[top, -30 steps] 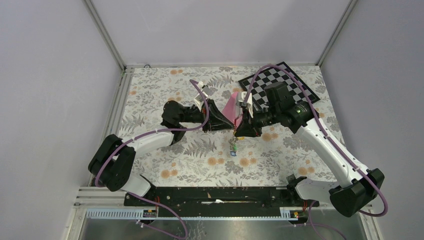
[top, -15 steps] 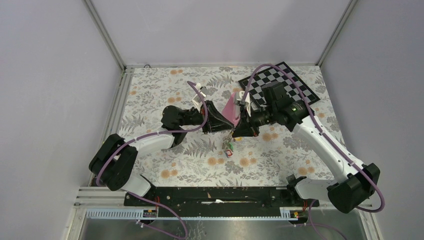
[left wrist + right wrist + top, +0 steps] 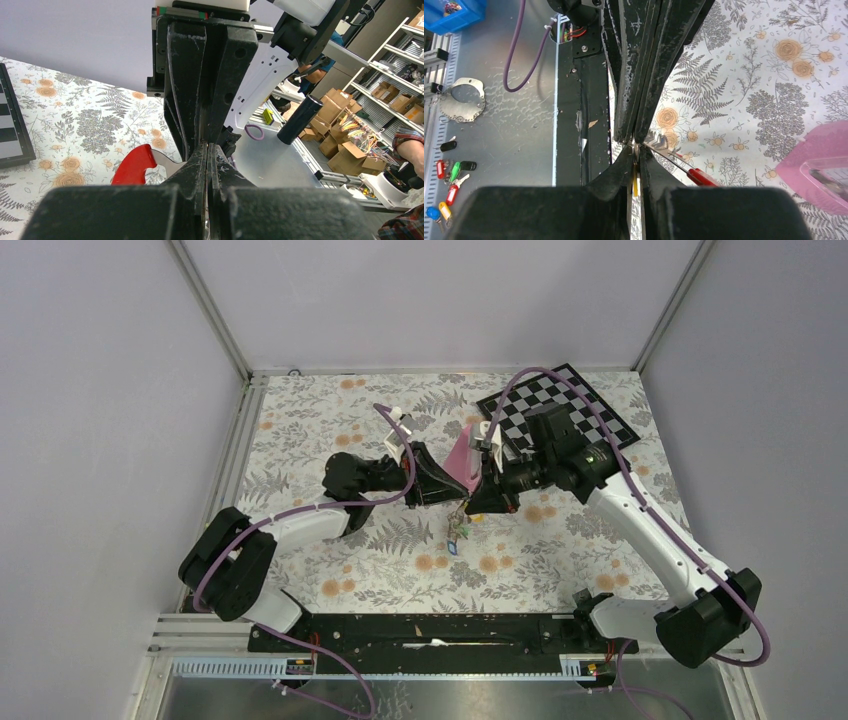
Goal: Put the keys on the keyring
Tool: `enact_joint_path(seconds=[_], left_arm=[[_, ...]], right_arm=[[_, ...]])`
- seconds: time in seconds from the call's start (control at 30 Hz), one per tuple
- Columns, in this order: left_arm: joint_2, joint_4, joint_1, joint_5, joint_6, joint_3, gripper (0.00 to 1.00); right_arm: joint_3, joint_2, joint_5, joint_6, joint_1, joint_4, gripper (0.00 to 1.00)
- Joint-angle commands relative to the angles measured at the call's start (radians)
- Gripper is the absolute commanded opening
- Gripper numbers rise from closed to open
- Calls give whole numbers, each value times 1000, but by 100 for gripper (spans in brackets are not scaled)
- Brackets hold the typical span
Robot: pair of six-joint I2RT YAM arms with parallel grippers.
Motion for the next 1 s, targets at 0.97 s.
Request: enact_joint_path(seconds=[0.97], left_arm=[[-66, -39, 13, 36, 162, -14, 0]], right_arm=[[-16, -120, 57, -10, -56, 12, 3]])
